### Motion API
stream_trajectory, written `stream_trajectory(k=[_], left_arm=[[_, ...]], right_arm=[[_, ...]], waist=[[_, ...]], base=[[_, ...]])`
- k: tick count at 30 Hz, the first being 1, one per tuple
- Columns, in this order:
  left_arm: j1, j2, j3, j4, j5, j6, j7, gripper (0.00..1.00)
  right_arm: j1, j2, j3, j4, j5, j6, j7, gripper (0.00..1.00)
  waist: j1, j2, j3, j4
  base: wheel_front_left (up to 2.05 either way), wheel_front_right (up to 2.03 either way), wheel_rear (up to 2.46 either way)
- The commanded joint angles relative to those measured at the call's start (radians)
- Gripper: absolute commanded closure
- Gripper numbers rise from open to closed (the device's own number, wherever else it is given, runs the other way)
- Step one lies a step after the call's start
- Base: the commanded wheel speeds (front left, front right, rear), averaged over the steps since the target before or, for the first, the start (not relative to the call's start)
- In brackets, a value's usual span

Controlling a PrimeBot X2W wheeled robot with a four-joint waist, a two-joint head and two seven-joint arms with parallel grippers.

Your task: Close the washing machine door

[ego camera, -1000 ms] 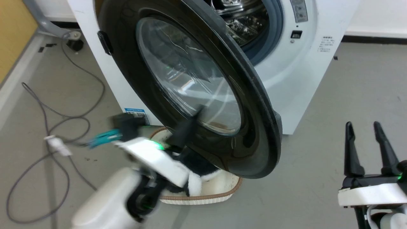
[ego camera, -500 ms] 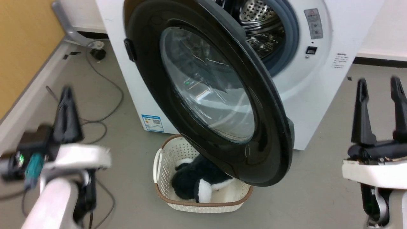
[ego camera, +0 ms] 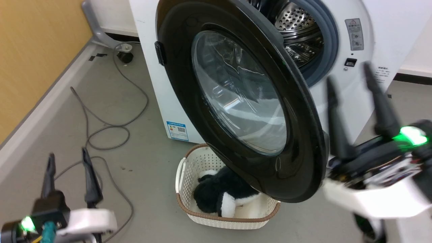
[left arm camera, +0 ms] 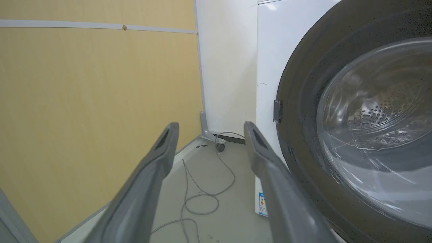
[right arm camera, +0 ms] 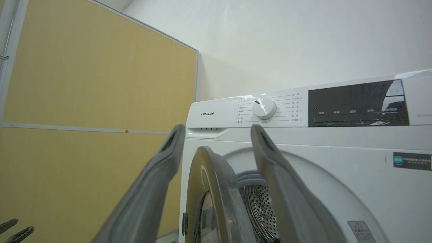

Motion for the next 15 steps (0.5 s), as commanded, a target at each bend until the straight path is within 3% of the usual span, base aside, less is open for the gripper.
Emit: stream_trajectory(k=[1,2,3,9,15], left_arm=[[0.035,-0.006,0.007,-0.004,0.025,-0.017,-0.005,0.0],[0.047,-0.013,0.011,-0.005,0.034,-0.025,-0.005,0.0],[0.056,-0.022,0.015,-0.008,0.04,-0.035,-0.005,0.0],[0.084,-0.073,0.017,-0.007,0.075,-0.094,-0.005,0.0],[0.074,-0.118,0.029,0.001,0.109,-0.131,-0.005,0.0]], right_arm=[[-0.015,-0.031,0.055,-0.002,0.017,0.001,-0.004,0.24],[-0.016,-0.054,0.096,0.001,0.017,0.001,-0.004,0.73],[-0.016,-0.079,0.138,0.007,0.016,0.001,-0.004,1.0],[0.001,-0.21,0.349,0.116,0.023,0.001,-0.004,1.0],[0.046,-0.236,0.357,0.265,0.025,0.001,-0.004,1.0]], waist=[[0.0,0.0,0.0,0.005],[0.0,0.0,0.0,0.006],[0.0,0.0,0.0,0.007],[0.0,0.0,-0.002,0.009],[0.0,0.0,0.003,-0.001]], base=[[0.0,0.0,0.0],[0.0,0.0,0.0],[0.0,0.0,0.0],[0.0,0.0,0.0],[0.0,0.0,0.0]])
